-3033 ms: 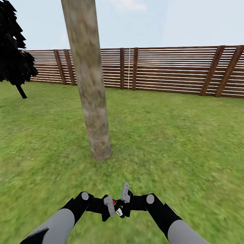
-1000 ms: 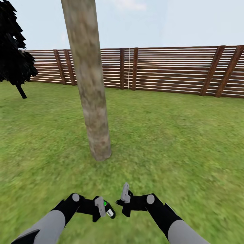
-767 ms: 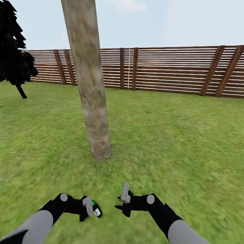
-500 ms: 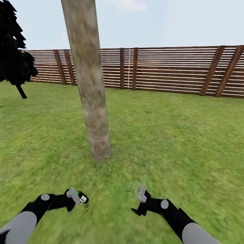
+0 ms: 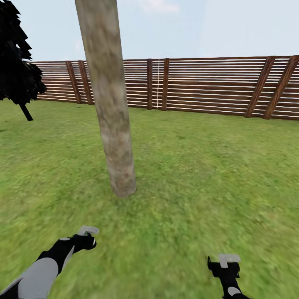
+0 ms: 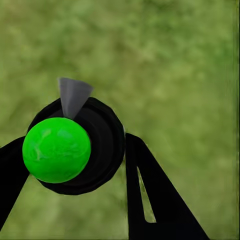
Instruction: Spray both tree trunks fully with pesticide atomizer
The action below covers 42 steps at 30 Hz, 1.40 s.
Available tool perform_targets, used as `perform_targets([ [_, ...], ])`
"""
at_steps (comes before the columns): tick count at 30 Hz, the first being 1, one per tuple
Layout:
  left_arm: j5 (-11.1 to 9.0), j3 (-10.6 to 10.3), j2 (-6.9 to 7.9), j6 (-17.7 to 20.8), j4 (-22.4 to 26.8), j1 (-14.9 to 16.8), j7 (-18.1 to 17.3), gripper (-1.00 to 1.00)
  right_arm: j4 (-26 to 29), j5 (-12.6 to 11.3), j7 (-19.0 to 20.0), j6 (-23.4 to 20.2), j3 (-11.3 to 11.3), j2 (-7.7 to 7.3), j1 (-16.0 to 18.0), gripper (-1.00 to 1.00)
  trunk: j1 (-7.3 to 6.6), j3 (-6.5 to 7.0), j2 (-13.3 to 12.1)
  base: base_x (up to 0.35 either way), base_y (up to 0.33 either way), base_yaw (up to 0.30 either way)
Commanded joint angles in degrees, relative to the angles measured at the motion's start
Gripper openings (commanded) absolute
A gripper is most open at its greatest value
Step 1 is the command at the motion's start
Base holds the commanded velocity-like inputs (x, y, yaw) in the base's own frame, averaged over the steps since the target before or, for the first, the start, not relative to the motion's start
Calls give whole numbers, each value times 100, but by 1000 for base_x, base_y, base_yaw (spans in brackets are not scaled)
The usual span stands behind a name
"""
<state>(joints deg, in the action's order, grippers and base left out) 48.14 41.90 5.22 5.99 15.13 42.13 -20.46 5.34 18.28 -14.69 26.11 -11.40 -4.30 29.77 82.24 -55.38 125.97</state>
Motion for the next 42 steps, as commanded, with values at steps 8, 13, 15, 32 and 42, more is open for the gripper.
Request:
perform_targets([
  [8, 63, 46, -624, 272, 18, 156, -30, -100, -24, -212, -30, 42, -82, -13, -105, 100, -1, -5, 2, 280, 0, 0],
  [13, 24, 55, -622, 595, 122, 173, -29, -100, -32, -203, -51, 35, -83, -17, -113, 100, -1, -5, 2, 339, 0, 0],
  [15, 20, 57, -637, 658, 355, 140, -28, -100, -33, -198, -58, 34, -84, -18, -115, 100, -1, -5, 2, 340, 0, 0],
  [32, 11, 58, -694, 693, 827, 112, -46, -100, -33, -193, -60, 34, -81, -9, -121, 100, -1, -5, 2, 256, -25, 34],
  [42, 54, -27, -813, 1707, 893, 414, -80, -100, -33, -193, -52, 25, -83, -23, -124, 100, -1, -5, 2, 170, -173, 143],
])
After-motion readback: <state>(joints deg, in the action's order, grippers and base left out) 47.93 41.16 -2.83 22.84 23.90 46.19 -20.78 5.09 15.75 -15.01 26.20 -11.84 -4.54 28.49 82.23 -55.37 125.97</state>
